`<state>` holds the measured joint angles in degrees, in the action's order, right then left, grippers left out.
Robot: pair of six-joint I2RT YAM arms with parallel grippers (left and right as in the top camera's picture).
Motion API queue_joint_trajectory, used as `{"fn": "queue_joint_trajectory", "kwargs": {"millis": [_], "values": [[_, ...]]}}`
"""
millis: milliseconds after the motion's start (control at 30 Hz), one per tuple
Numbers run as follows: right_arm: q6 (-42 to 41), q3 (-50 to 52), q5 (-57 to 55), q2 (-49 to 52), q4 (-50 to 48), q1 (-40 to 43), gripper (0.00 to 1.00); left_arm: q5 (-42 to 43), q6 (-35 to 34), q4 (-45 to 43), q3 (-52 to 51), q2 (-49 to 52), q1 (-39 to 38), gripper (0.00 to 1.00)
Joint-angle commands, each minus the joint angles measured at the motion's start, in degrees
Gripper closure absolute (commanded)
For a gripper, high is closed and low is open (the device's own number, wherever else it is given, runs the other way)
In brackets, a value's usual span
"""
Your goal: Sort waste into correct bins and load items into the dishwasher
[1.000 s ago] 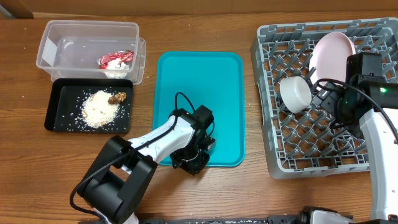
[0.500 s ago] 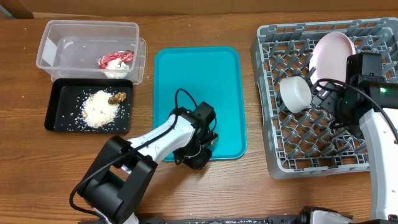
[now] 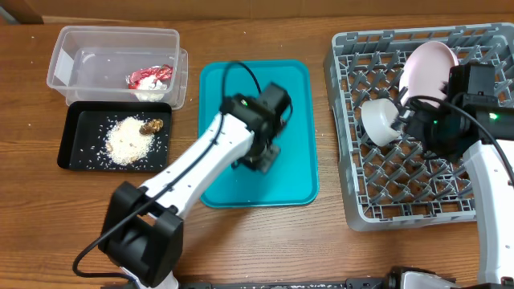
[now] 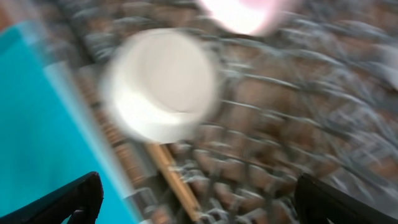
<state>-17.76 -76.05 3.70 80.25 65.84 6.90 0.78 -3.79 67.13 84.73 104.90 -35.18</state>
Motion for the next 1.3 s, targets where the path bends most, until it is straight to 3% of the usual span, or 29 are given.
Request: {"fn": "queue_joint_trajectory", "kwargs": {"millis": [0, 67, 100, 133, 200, 333, 533, 700, 767, 967, 1100, 1267], "values": [[12.6, -0.2, 17.0, 0.6, -3.0, -2.6, 0.00, -5.2, -5.6, -0.2, 11.3, -1.9, 7.6, 0.47], [13.9, -0.2, 16.4, 3.1, -2.9, -5.3, 0.00, -1.7, -6.8, 1.2, 15.3, -1.9, 13.5, 0.20], [14.0, -0.2, 15.5, 4.2, -2.2, -6.2, 0.00, -0.4, -7.2, 2.0, 16.0, -1.9, 15.5, 0.17], [14.0, -0.2, 14.1, 5.8, -0.9, -7.2, 0.00, 1.5, -8.2, 3.7, 16.5, -1.9, 19.3, 0.06], [13.9, -0.2, 13.3, 7.4, 1.1, -7.7, 0.00, 2.7, -9.5, 6.7, 16.5, -1.9, 24.2, 0.03], [12.0, -0.2, 12.4, 5.6, 1.1, -6.1, 0.00, 3.7, -8.9, 15.7, 16.5, -2.5, 33.9, 0.03], [11.8, -0.2, 5.8, -2.6, 1.9, -3.9, 0.00, 2.4, -6.7, 19.4, 15.6, -9.5, 38.5, 0.02], [11.8, 0.0, 3.5, -13.5, 1.6, -3.9, 0.00, 2.4, -6.7, 12.6, 7.6, -23.0, 38.9, 0.01], [11.8, 0.3, 3.1, -19.7, -0.3, -3.9, 0.00, 1.7, -6.6, 3.6, -2.7, -35.0, 38.9, 0.01], [11.8, 11.0, 1.4, -35.8, -6.1, -3.9, 0.00, 1.5, -6.9, -7.6, -21.4, -58.2, 38.9, 0.00], [11.8, 17.8, -2.4, -44.2, -5.7, -3.9, 0.00, 0.9, -6.9, -7.6, -26.7, -66.6, 38.9, 0.00], [11.8, 19.1, -2.7, -44.8, -4.0, -3.9, 0.00, 0.3, -6.9, -7.2, -27.3, -66.9, 38.9, 0.00]]}}
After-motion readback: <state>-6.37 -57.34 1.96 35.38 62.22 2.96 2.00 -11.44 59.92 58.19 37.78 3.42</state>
